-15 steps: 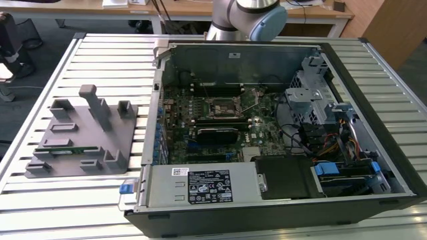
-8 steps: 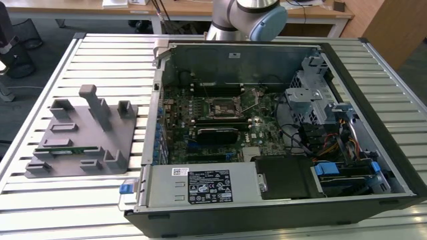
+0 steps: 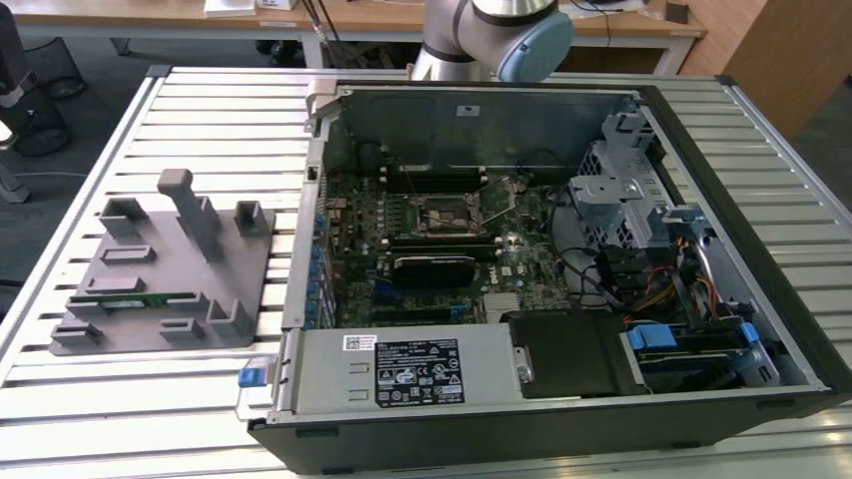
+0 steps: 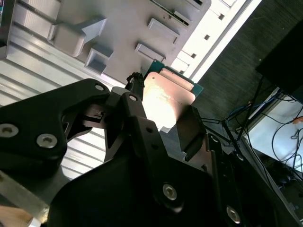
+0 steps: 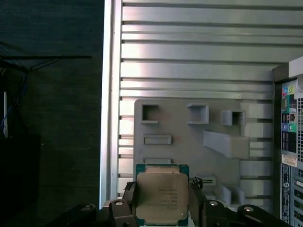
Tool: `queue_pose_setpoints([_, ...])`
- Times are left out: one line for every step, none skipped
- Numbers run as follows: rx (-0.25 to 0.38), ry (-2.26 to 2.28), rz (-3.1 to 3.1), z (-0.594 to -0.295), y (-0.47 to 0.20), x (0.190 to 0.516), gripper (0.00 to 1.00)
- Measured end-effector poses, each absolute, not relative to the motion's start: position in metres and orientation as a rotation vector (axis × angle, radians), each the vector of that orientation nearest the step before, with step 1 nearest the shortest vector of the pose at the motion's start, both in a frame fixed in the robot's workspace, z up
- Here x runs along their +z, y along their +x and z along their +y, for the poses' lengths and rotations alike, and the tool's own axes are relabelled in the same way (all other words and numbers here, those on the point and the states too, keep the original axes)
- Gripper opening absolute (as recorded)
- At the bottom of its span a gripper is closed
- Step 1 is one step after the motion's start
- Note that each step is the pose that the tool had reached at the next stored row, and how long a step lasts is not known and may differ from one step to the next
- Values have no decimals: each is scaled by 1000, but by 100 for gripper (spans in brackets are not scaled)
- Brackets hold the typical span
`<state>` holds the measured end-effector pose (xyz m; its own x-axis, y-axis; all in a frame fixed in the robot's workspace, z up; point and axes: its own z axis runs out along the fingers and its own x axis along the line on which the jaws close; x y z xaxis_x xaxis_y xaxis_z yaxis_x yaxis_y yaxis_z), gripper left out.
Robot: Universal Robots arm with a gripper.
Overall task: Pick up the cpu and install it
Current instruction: 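Pick up the cpu and move it towards the insertion slot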
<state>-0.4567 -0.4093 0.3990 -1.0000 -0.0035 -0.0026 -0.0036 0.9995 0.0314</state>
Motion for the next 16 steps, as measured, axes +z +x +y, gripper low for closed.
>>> queue_pose_setpoints([49, -6, 3139, -409, -456, 399, 53])
queue_pose_setpoints([50, -6, 3138, -409, -455, 399, 53])
queue_pose_setpoints([50, -6, 3139, -409, -453, 399, 53])
queue_pose_setpoints([50, -6, 3139, -409, -452, 399, 53])
queue_pose_setpoints([50, -6, 3139, -409, -451, 399, 53])
queue_pose_setpoints([50, -6, 3138, -409, -449, 399, 53])
queue_pose_setpoints([50, -6, 3138, -409, -448, 399, 53])
queue_pose_setpoints([50, -5, 3138, -409, -447, 399, 53])
queue_pose_setpoints([50, -6, 3138, -409, -446, 399, 53])
queue_pose_setpoints([50, -6, 3138, -409, -445, 399, 53])
queue_pose_setpoints([50, -6, 3138, -409, -444, 399, 53])
queue_pose_setpoints([50, -6, 3138, -409, -444, 399, 53])
queue_pose_setpoints([50, -6, 3138, -409, -443, 399, 53])
queue_pose_setpoints([50, -5, 3138, -409, -442, 399, 53])
queue_pose_setpoints([50, -5, 3138, -409, -442, 399, 53])
queue_pose_setpoints([50, -6, 3138, -409, -441, 399, 53])
